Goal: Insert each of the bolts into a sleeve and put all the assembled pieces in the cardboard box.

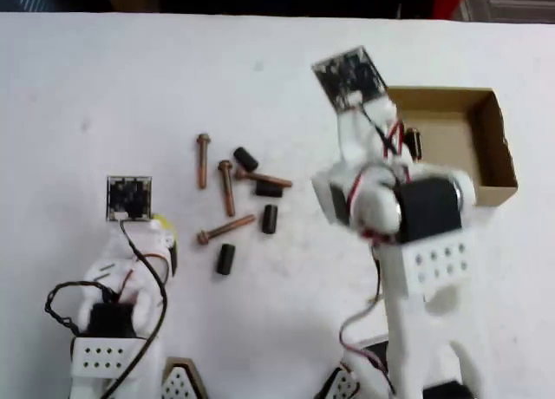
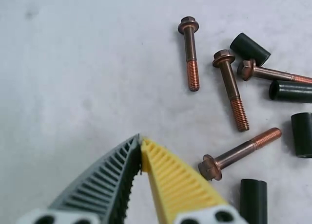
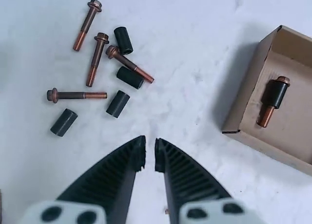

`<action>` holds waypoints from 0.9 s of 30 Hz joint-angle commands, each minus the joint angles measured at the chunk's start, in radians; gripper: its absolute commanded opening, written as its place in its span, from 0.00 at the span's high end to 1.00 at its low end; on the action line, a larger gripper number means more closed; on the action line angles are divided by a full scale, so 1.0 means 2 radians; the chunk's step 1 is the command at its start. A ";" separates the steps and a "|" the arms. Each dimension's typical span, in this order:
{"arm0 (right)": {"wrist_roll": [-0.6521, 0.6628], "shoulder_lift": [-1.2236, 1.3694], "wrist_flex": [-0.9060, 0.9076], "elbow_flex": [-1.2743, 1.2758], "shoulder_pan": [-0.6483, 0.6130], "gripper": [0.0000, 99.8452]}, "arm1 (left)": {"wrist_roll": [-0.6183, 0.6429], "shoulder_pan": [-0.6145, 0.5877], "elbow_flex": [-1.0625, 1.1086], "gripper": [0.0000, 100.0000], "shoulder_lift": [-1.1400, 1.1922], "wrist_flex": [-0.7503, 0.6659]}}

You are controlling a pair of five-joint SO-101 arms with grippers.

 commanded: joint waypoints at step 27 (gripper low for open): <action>-0.094 -0.144 -0.300 0.410 -0.059 0.92 | -0.002 -0.002 0.019 0.98 -0.004 -0.030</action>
